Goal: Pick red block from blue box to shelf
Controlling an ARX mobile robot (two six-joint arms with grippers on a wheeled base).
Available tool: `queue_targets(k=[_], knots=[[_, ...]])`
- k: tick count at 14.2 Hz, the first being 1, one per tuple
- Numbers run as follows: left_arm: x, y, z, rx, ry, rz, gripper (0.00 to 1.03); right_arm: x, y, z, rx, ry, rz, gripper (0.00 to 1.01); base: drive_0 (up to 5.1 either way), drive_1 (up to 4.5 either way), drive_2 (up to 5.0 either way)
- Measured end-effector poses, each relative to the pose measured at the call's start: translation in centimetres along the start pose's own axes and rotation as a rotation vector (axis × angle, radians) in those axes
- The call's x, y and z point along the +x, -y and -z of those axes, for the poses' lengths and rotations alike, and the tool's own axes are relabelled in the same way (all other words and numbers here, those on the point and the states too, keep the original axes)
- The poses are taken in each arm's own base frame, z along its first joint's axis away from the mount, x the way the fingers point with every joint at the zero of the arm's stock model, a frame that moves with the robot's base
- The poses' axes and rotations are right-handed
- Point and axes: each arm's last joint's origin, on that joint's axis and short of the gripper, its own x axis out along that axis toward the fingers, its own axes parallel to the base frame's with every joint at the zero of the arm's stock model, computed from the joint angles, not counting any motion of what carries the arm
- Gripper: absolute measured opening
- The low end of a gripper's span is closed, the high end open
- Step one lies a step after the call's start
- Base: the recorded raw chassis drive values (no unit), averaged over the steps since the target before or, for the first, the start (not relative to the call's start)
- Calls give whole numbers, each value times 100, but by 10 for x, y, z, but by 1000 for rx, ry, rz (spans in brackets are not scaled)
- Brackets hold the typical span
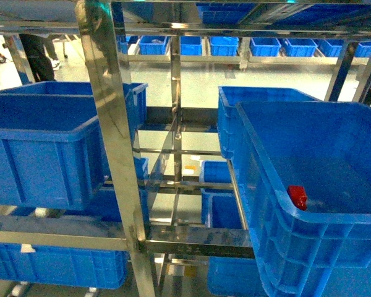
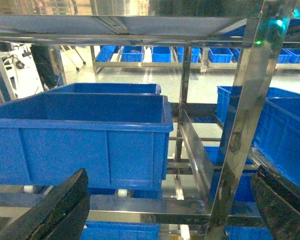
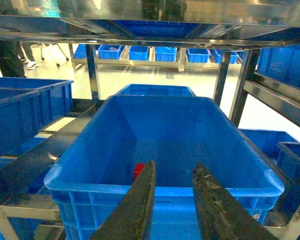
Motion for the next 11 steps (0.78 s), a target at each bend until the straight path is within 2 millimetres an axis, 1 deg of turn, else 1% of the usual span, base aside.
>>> queue_targets(k=[1, 3, 6, 7, 8, 11], knots=[[0, 0, 0, 0, 0, 0, 98, 0, 0, 0, 0, 0, 0, 29, 0, 0, 0], [0, 0, 0, 0, 0, 0, 98, 0, 0, 0, 0, 0, 0, 57, 0, 0, 0], [0, 0, 0, 0, 0, 0, 98, 0, 0, 0, 0, 0, 0, 95, 0, 0, 0], [0, 0, 0, 0, 0, 0, 98, 0, 0, 0, 0, 0, 0, 99, 0, 0, 0], [0, 0, 0, 0, 0, 0, 98, 0, 0, 0, 0, 0, 0, 97, 0, 0, 0], [0, 0, 0, 0, 0, 0, 98, 0, 0, 0, 0, 0, 0, 98, 0, 0, 0]])
